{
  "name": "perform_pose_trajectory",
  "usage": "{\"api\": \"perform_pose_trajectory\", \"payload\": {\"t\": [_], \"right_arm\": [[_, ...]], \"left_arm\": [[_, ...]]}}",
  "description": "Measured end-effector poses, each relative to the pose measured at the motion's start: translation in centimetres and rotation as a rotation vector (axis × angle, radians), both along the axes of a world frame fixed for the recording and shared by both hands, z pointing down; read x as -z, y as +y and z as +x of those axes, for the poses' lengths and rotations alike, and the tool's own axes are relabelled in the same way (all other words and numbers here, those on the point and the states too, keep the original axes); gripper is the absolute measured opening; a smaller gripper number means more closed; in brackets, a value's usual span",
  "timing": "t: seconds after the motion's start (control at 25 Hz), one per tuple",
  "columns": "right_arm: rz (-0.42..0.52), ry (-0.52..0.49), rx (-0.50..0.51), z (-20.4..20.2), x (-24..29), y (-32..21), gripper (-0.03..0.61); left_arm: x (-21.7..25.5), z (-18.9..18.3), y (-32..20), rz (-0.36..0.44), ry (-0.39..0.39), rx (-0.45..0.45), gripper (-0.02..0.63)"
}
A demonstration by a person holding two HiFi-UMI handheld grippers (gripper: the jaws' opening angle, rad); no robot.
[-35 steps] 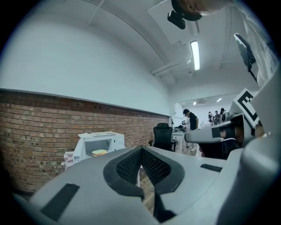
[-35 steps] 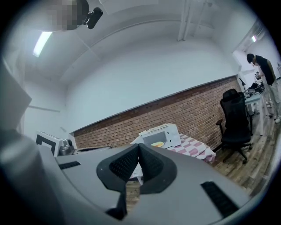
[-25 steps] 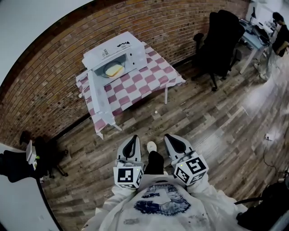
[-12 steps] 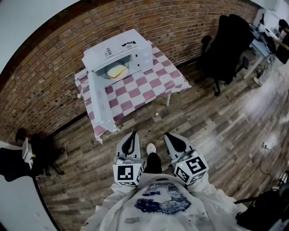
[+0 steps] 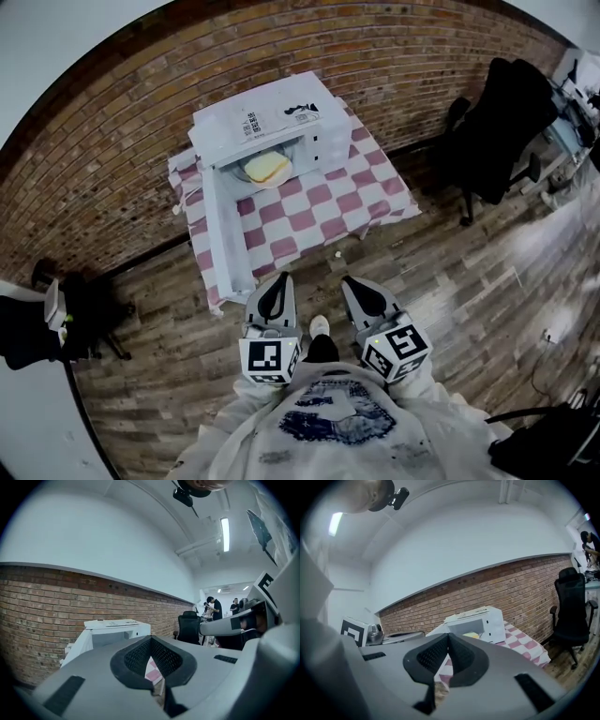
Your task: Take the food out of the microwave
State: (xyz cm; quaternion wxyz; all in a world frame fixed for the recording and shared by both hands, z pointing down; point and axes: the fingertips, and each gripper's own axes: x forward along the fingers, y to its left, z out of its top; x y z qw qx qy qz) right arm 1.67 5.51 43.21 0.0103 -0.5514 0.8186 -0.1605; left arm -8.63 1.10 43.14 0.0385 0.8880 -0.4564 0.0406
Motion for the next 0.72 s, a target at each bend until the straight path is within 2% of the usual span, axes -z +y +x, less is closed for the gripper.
{"api": "perform_pose_trajectory", "payload": {"t": [0.32, 0.72], "right_arm": [[-0.004, 0.009, 0.018, -0.7, 0.4, -7.8, 0.014], [-0.020, 0.005, 0.008, -0.7, 0.3, -11.1, 0.014]], "left_arm": [[0.4, -0.3, -7.4, -0.005, -0.001, 0.012, 0.008], [0.4, -0.5, -10.6, -0.015, 0.005, 0.007, 0.007]]}}
